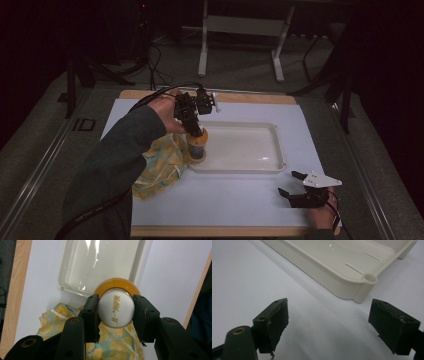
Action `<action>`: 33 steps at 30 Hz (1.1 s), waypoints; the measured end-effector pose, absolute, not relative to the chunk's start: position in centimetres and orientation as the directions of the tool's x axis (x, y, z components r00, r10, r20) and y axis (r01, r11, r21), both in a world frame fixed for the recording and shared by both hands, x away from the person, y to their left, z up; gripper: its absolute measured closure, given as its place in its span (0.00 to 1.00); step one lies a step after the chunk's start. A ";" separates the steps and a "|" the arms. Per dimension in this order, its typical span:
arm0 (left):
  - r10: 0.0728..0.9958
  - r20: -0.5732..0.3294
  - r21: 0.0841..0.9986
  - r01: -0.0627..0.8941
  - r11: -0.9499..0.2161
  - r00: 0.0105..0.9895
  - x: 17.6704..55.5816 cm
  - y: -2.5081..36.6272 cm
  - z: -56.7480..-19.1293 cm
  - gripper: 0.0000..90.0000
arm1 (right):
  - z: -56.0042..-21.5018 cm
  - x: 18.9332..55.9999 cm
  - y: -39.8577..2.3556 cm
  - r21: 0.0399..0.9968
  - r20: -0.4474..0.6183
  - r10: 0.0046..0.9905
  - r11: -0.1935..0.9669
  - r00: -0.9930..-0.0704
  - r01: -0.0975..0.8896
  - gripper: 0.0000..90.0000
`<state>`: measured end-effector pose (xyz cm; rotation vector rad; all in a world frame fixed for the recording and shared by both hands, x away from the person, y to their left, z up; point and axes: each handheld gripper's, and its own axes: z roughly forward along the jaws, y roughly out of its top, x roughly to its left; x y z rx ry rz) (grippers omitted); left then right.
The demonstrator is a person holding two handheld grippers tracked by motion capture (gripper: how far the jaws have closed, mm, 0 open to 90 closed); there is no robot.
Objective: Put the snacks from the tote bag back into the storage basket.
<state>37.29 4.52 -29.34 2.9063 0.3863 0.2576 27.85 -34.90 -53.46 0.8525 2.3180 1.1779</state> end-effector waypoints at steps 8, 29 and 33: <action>0.264 0.142 0.215 0.231 -0.949 0.954 37.3 3.8 -29.6 0.66 | -53.5 27.9 -34.9 0.821 -0.079 0.675 0.462 -0.734 0.336 0.18; 0.242 0.135 0.205 0.212 -0.956 0.961 37.3 2.2 -30.5 0.66 | -53.5 27.9 -34.8 0.820 -0.082 0.673 0.465 -0.735 0.334 0.18; 0.244 0.123 0.196 0.218 -0.956 0.962 37.4 2.1 -30.9 0.66 | -53.5 27.9 -34.8 0.819 -0.081 0.671 0.466 -0.737 0.334 0.17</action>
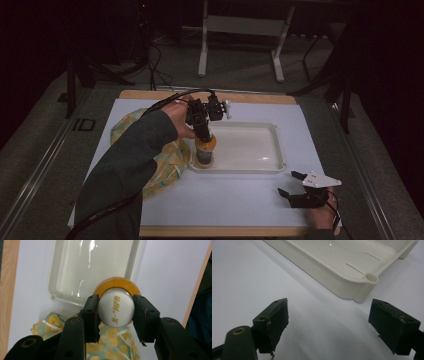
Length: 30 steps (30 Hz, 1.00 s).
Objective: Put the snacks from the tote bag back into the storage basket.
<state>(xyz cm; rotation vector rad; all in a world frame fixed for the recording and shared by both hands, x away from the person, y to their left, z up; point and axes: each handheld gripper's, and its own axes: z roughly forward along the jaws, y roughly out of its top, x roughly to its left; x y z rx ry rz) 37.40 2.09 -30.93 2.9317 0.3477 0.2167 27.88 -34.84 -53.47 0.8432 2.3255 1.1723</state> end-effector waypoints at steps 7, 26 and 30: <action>0.255 0.114 0.204 0.228 -0.952 0.960 37.8 2.4 -31.4 0.66 | -53.5 27.9 -34.8 0.819 -0.082 0.670 0.467 -0.737 0.333 0.17; 0.293 0.108 0.206 0.267 -0.942 0.950 38.6 2.8 -32.9 0.66 | -53.5 27.9 -34.8 0.820 -0.080 0.670 0.466 -0.738 0.334 0.17; 0.295 0.104 0.188 0.273 -0.944 0.950 38.6 2.6 -33.4 0.66 | -53.5 27.9 -34.8 0.820 -0.080 0.670 0.465 -0.738 0.334 0.17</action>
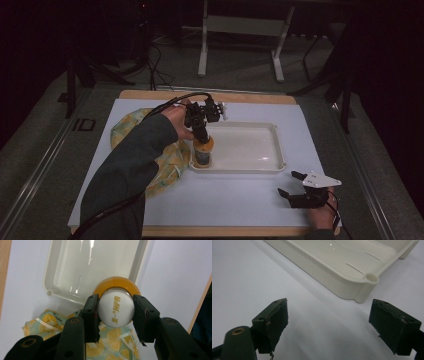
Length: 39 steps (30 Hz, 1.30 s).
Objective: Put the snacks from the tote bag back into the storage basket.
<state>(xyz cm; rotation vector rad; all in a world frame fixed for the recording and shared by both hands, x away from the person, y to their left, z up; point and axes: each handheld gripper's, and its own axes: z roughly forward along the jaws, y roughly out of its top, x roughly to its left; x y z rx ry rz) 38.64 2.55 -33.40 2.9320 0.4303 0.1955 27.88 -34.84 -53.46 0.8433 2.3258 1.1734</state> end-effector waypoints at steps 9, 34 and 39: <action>0.295 0.099 0.155 0.278 -0.948 0.950 38.8 2.5 -34.1 0.66 | -53.5 27.9 -34.8 0.819 -0.075 0.672 0.463 -0.737 0.339 0.17; 0.274 0.093 0.147 0.259 -0.955 0.957 38.8 1.9 -35.3 0.60 | -53.5 27.9 -34.8 0.818 -0.073 0.671 0.464 -0.738 0.341 0.17; 0.277 0.094 0.186 0.256 -0.948 0.956 38.6 2.4 -35.0 0.56 | -53.5 27.9 -34.8 0.818 -0.074 0.672 0.464 -0.737 0.340 0.17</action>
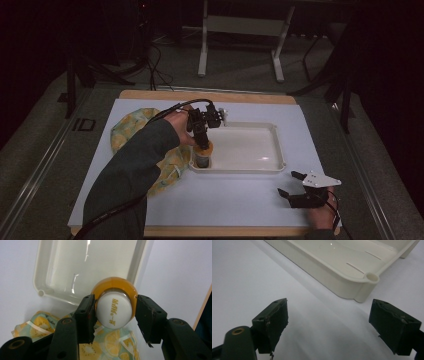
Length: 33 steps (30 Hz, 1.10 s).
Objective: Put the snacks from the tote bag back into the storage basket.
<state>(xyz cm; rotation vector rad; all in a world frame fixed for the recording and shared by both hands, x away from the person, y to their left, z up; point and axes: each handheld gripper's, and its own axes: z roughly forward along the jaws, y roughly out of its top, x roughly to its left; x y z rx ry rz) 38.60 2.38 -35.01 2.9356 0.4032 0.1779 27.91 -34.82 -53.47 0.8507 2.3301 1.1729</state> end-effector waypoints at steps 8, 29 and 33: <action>0.279 0.110 0.241 0.247 -0.938 0.954 38.4 3.2 -34.5 0.52 | -53.5 27.9 -34.8 0.818 -0.076 0.671 0.465 -0.738 0.339 0.17; 0.338 0.145 0.364 0.267 -0.892 0.930 37.2 7.7 -32.1 0.51 | -53.5 28.0 -34.8 0.814 -0.072 0.671 0.467 -0.738 0.345 0.17; 0.374 0.159 0.445 0.271 -0.853 0.914 36.0 9.6 -32.6 0.51 | -53.5 28.1 -34.8 0.810 -0.067 0.673 0.467 -0.736 0.354 0.17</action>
